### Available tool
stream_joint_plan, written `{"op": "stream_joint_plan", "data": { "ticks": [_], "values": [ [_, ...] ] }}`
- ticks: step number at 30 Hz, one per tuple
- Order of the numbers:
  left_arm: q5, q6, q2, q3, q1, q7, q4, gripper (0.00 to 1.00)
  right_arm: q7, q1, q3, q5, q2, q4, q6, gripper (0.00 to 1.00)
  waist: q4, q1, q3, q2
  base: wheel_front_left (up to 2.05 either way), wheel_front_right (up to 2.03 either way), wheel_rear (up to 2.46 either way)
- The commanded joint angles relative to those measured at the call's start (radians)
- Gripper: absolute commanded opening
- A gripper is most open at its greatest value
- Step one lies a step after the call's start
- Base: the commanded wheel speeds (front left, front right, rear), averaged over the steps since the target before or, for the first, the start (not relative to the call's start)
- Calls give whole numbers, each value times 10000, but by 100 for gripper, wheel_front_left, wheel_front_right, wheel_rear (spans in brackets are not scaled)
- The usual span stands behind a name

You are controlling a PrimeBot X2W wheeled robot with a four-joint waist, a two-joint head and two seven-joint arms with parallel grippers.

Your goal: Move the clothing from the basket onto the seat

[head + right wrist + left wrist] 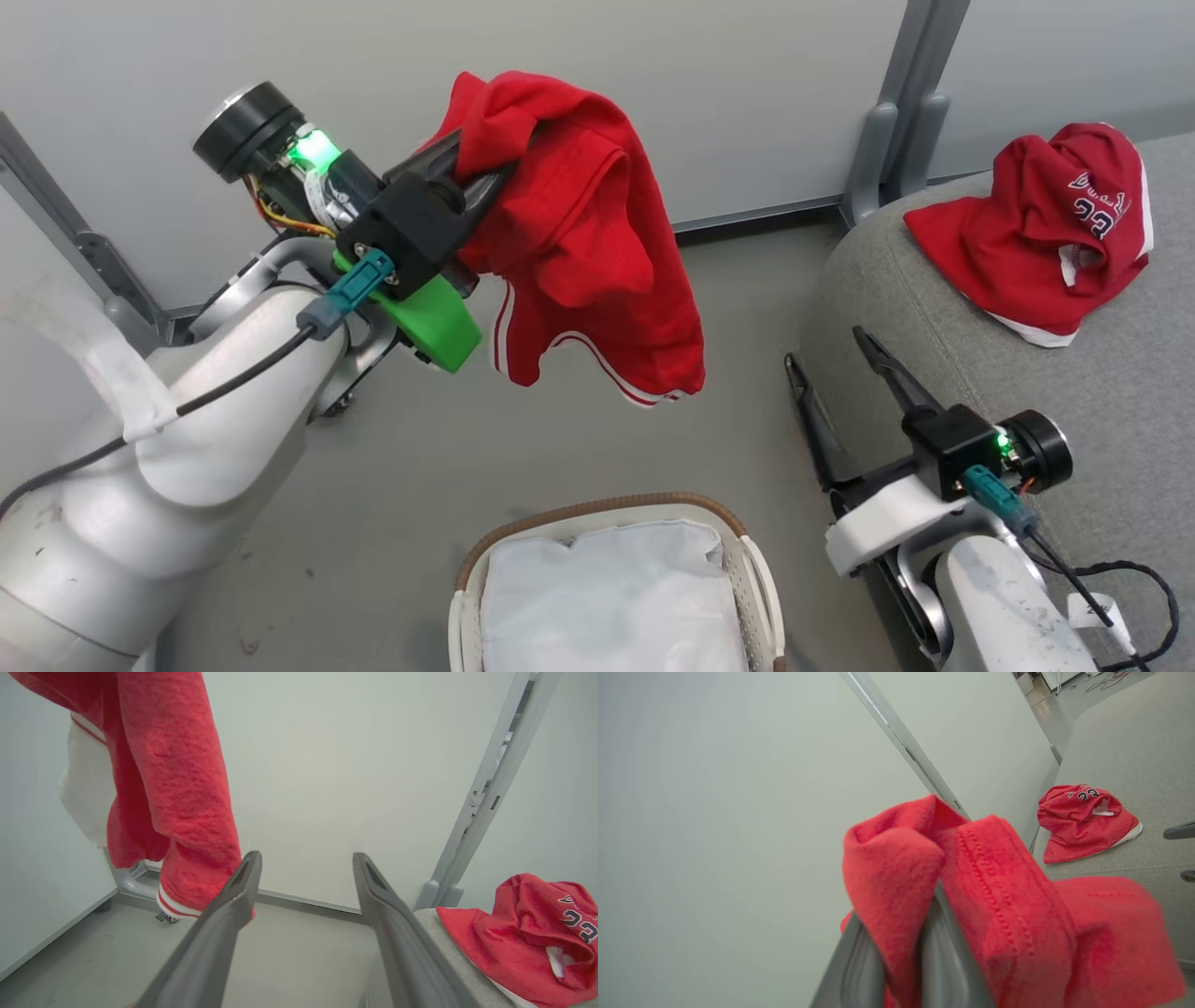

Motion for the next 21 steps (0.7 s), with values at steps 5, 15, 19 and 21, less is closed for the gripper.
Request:
{"op": "stream_joint_plan", "data": {
  "ticks": [5,15,19,21],
  "values": [
    [-220,-20,122,-298,-709,-36,-281,0,-2,-285,523,-268,-33,372,-10,100,208,1,-222,0,0,0,0],
    [-396,-18,0,-813,-1052,-44,-889,0,-1,-1061,1837,-385,-33,1387,-11,100,447,1,-413,0,0,0,0],
    [-439,-8,-73,-988,-1049,-25,-1162,0,-1,-1519,2303,-242,-97,1854,-11,100,531,1,-442,0,0,0,0],
    [-465,-8,-117,-1064,-1047,-8,-1287,0,-1,-1741,2534,-100,-175,2022,-11,100,567,1,-442,0,0,0,0]
  ]
}}
